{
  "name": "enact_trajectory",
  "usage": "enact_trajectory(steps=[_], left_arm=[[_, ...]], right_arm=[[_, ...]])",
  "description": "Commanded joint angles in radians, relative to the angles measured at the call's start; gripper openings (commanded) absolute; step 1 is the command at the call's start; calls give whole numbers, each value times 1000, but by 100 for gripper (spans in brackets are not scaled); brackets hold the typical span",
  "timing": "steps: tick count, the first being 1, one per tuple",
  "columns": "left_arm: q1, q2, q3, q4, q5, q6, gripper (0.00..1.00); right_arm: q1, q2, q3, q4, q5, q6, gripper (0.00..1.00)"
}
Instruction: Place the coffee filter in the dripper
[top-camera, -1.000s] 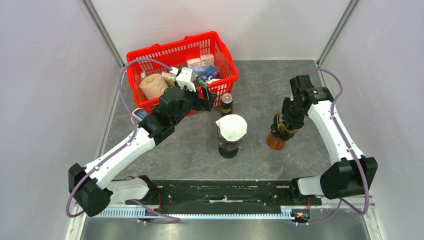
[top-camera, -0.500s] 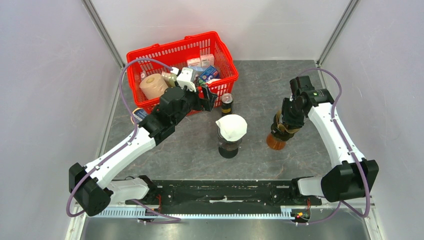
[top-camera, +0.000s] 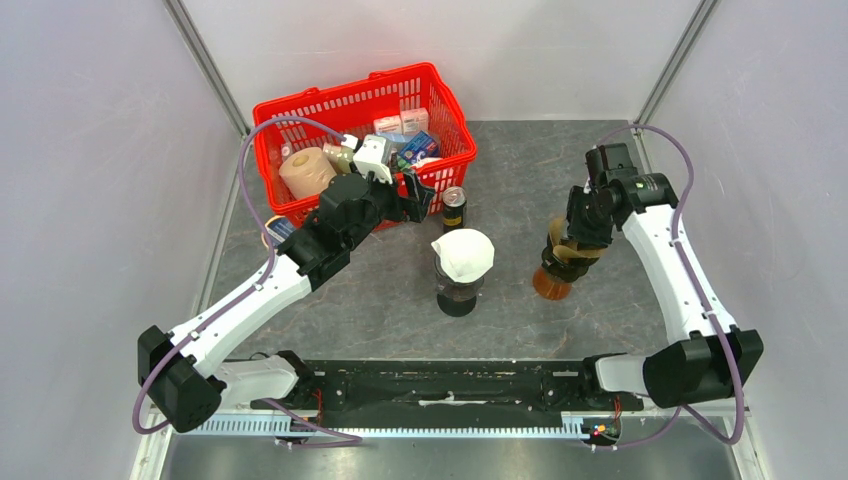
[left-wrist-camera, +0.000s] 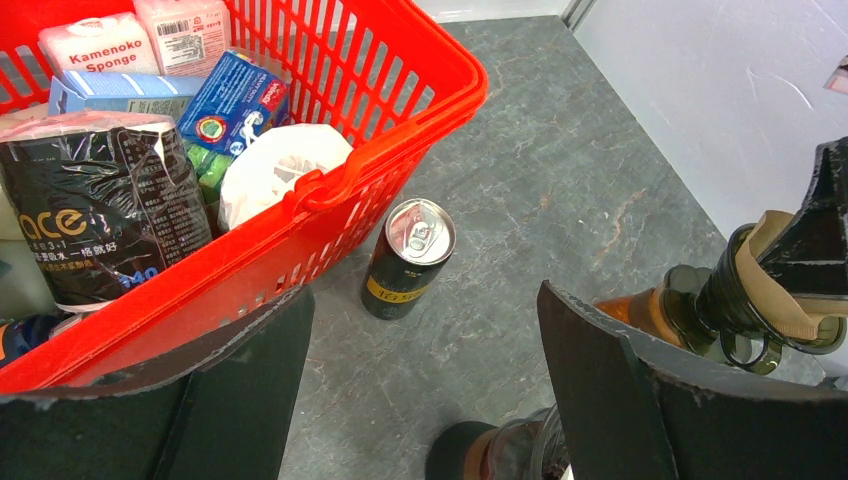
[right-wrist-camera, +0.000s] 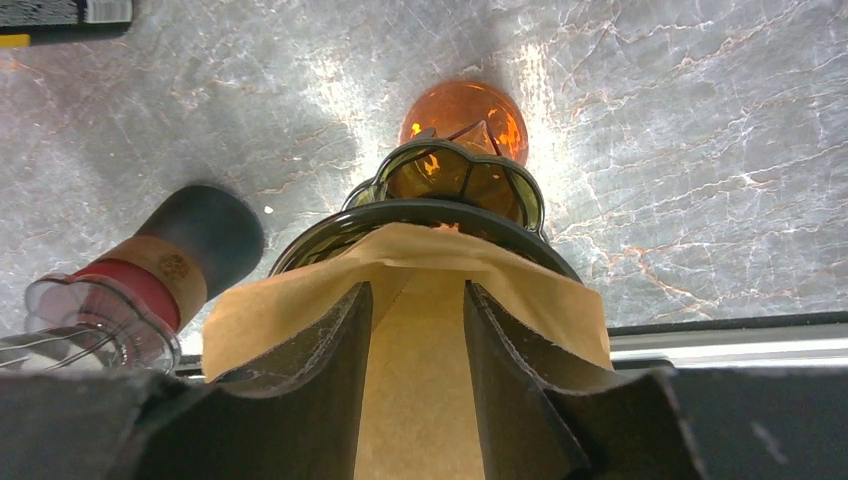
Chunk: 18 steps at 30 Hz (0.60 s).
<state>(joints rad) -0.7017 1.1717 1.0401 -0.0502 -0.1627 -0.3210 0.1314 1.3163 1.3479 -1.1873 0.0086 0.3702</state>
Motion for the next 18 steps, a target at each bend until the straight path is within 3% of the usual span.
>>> enact_trajectory(steps=[1, 8, 14, 18], left_arm=[[7, -1, 23, 29, 2, 8, 89], [7, 2, 24, 28, 7, 7, 89], [7, 3, 24, 28, 9, 6, 89], [7, 5, 25, 27, 11, 6, 89]], right_arm=[[5, -43, 67, -24, 10, 0, 47], [5, -74, 99, -21, -5, 13, 47], [5, -92, 77, 8, -172, 2, 45], [5, -88, 45, 13, -182, 4, 43]])
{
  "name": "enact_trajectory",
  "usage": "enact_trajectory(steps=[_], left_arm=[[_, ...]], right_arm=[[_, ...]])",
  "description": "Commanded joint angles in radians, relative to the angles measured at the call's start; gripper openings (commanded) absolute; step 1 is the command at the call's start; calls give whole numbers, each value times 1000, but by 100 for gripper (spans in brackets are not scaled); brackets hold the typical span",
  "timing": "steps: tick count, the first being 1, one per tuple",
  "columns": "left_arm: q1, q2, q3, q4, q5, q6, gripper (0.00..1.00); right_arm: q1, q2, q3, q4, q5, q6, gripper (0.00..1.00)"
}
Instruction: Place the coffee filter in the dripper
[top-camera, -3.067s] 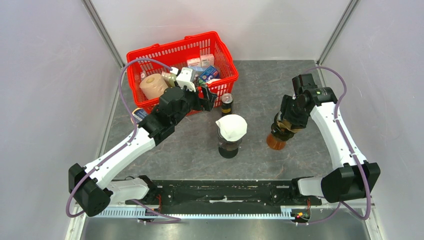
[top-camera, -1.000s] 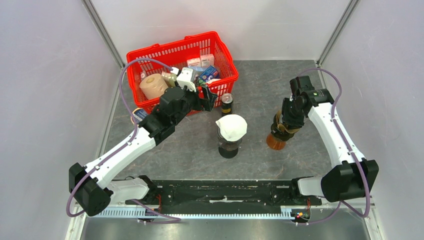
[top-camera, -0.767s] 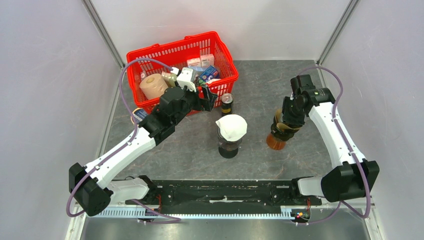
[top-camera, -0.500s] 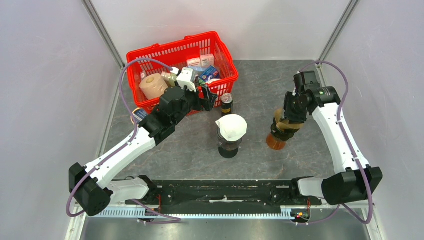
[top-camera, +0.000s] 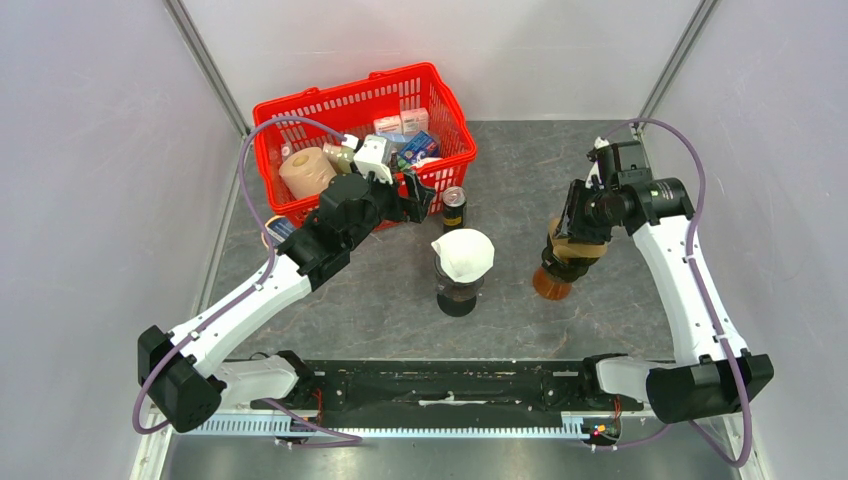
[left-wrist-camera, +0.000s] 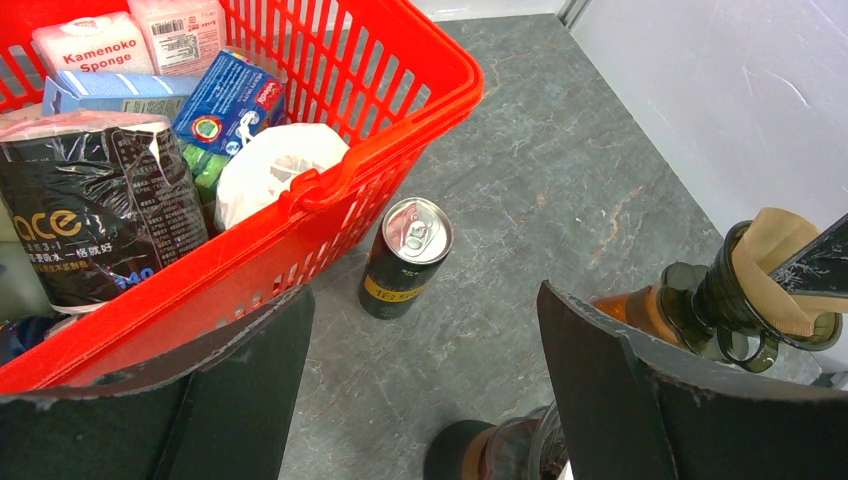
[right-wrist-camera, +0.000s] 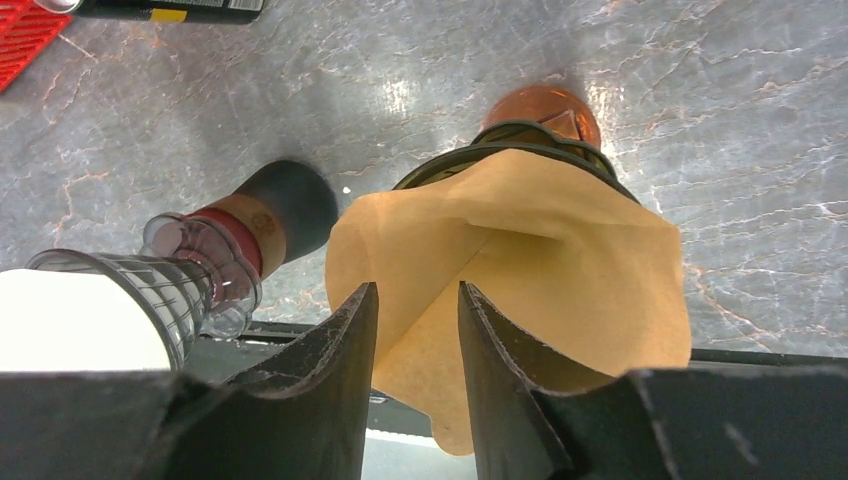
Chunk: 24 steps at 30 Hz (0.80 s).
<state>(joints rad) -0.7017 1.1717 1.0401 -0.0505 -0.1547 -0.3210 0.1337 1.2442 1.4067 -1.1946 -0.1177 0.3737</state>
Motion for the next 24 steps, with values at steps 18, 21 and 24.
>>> enact_trajectory(steps=[18, 21, 24], left_arm=[[7, 10, 28, 26, -4, 10, 89], [6, 11, 29, 27, -3, 12, 89], [7, 11, 29, 27, -3, 12, 89]], right_arm=[[2, 12, -95, 19, -14, 11, 41], [3, 13, -75, 18, 4, 11, 41], [2, 12, -39, 14, 44, 11, 41]])
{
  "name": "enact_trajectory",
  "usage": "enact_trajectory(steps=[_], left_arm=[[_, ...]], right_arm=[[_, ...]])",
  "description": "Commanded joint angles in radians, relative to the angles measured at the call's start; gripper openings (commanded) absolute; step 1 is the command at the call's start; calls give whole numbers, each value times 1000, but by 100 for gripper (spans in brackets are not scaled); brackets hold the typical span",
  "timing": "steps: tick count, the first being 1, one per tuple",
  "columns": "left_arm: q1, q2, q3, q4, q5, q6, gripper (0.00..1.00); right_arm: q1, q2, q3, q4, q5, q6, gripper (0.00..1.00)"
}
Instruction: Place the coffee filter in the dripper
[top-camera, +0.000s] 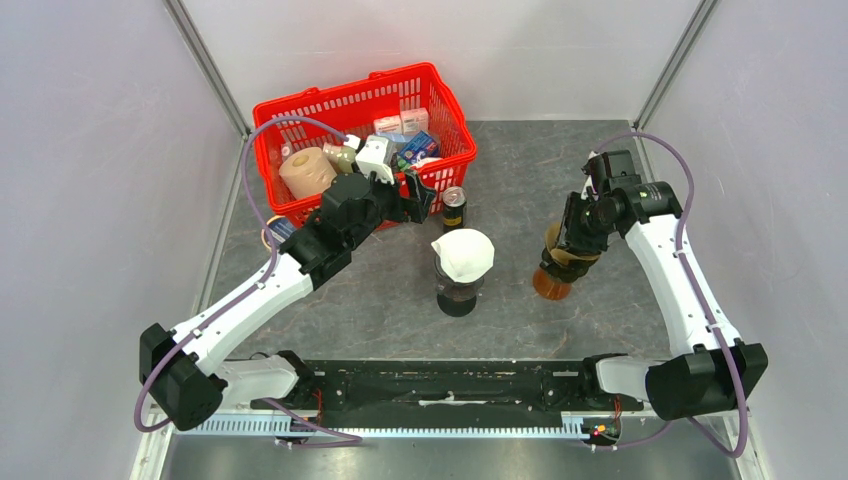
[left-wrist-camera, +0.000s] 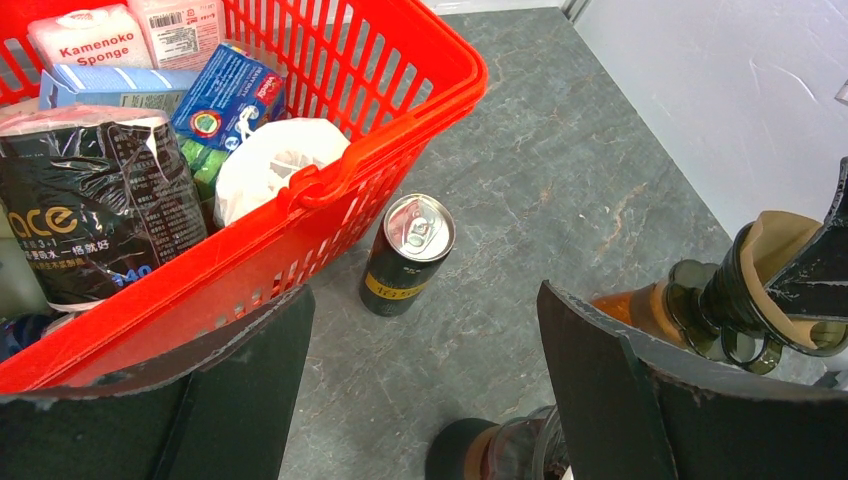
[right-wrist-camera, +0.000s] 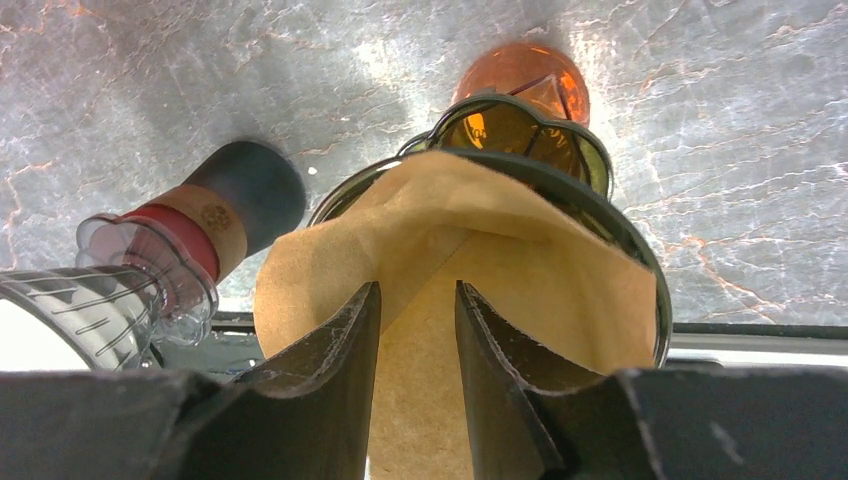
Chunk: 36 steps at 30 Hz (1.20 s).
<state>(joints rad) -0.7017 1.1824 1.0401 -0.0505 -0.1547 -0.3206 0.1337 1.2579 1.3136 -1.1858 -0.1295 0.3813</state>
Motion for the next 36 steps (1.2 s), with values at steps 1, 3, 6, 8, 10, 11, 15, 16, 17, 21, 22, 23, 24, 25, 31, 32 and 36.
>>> enact_trajectory(steps=[1, 3, 6, 8, 10, 11, 15, 16, 17, 21, 22, 23, 24, 25, 31, 32, 36], left_arm=[[7, 1, 29, 25, -4, 11, 89], [7, -1, 30, 25, -6, 13, 89], [7, -1, 30, 24, -9, 15, 89], [7, 0, 31, 23, -11, 14, 89], [7, 0, 31, 24, -13, 14, 89], [7, 1, 31, 23, -13, 15, 89], [7, 0, 32, 21, -17, 12, 89], [7, -2, 32, 21, -20, 11, 89], [7, -1, 34, 18, -20, 8, 89], [7, -2, 41, 9, -30, -1, 89], [7, 0, 43, 4, -34, -4, 89], [7, 0, 44, 0, -37, -6, 89], [7, 1, 47, -6, -41, -11, 89], [6, 3, 50, -13, -43, -13, 89], [6, 0, 66, -82, -122, -38, 89], [7, -4, 66, -98, -140, -47, 89], [21, -24, 65, -185, -217, -108, 90]], right_arm=[[3, -2, 64, 4, 67, 5, 41], [2, -1, 89, 2, 84, 5, 42], [3, -5, 122, -1, 98, 4, 43], [2, -14, 142, -2, 113, 4, 45], [3, -27, 161, 0, 123, 9, 45], [3, -36, 169, 3, 148, 10, 45], [3, -88, 186, 29, 209, 37, 54], [2, -102, 181, 43, 229, 49, 56], [3, -129, 172, 70, 251, 56, 60], [2, -239, 88, 200, 382, 134, 97], [2, -271, 66, 233, 426, 156, 97], [2, -297, 41, 257, 457, 181, 97], [3, -329, 17, 289, 494, 199, 97], [2, -356, -12, 328, 514, 208, 97], [2, -499, -177, 529, 538, 224, 97], [2, -520, -199, 567, 542, 222, 97], [3, -583, -303, 699, 585, 213, 97]])
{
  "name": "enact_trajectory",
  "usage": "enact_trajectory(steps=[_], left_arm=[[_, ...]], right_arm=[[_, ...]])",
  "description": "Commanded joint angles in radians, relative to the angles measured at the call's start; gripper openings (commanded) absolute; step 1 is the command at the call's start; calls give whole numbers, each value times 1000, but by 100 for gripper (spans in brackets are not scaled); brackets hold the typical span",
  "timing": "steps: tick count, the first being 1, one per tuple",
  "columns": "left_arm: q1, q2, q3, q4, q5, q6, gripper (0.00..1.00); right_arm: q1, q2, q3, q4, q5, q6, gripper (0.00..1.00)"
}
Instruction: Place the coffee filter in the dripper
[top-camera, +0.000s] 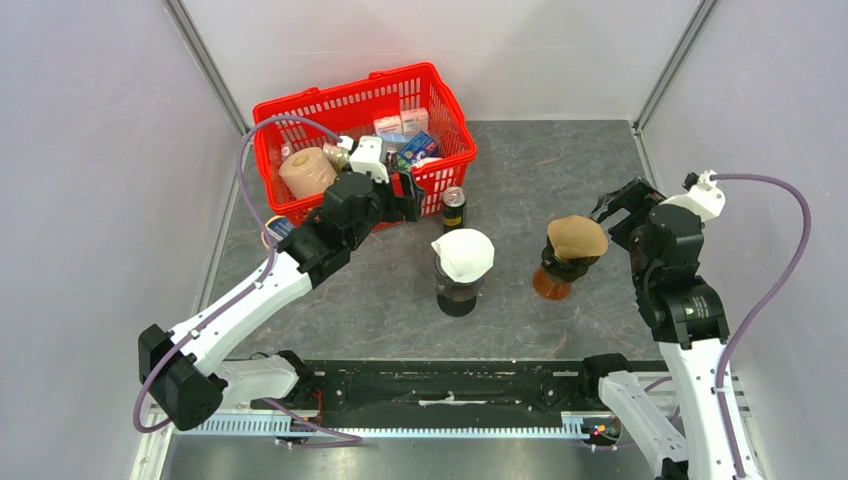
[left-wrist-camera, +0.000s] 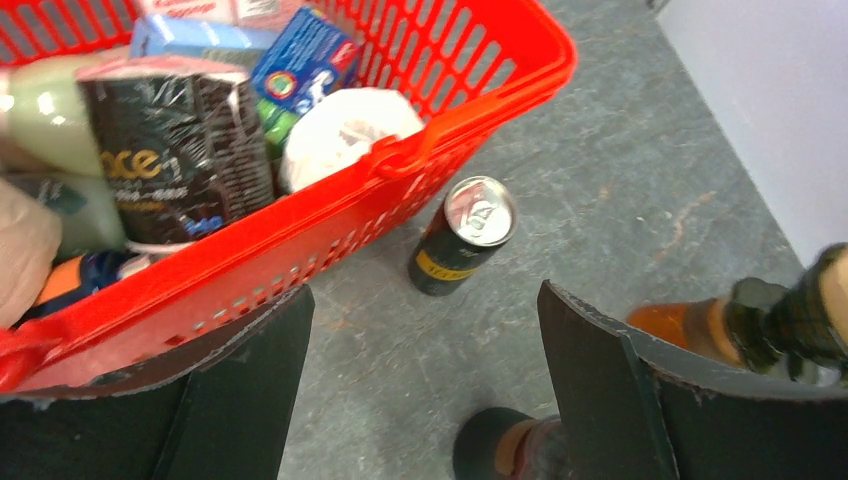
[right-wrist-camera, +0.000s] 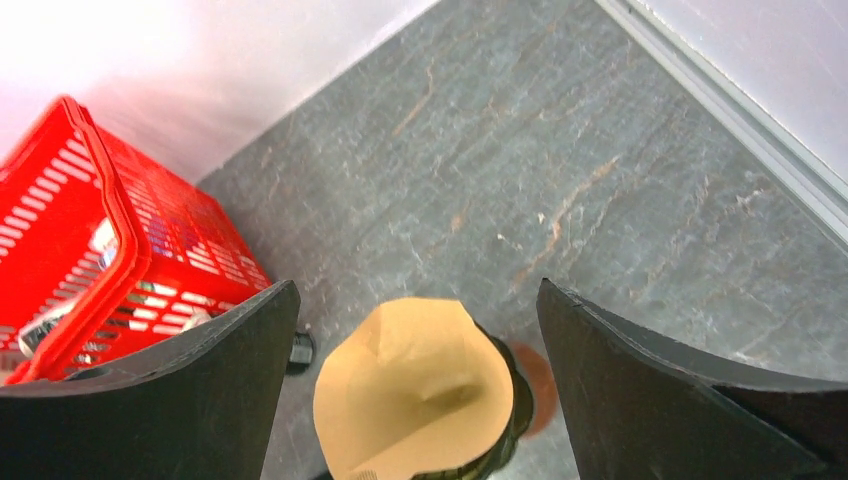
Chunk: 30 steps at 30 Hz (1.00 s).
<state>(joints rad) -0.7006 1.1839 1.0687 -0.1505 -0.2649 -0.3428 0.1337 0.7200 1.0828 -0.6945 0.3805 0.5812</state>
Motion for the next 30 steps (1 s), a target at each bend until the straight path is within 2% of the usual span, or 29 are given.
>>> enact_trajectory(steps=[1, 5, 12, 25, 30], left_arm=[[33, -32, 33, -105, -111, -113, 90], [99, -57, 8, -174, -152, -244, 90], [124, -95, -55, -311, -264, -375, 89], [124, -276, -127, -520, -333, -417, 90], [124, -306, -136, -539, -354, -425, 90]], right_arm=[[2, -61, -97, 243, 88, 10, 97], [3, -100, -180, 343, 153, -14, 97], [2, -140, -261, 391, 239, -10, 97], [2, -78, -267, 403, 252, -40, 97], [2, -68, -257, 393, 247, -48, 97]])
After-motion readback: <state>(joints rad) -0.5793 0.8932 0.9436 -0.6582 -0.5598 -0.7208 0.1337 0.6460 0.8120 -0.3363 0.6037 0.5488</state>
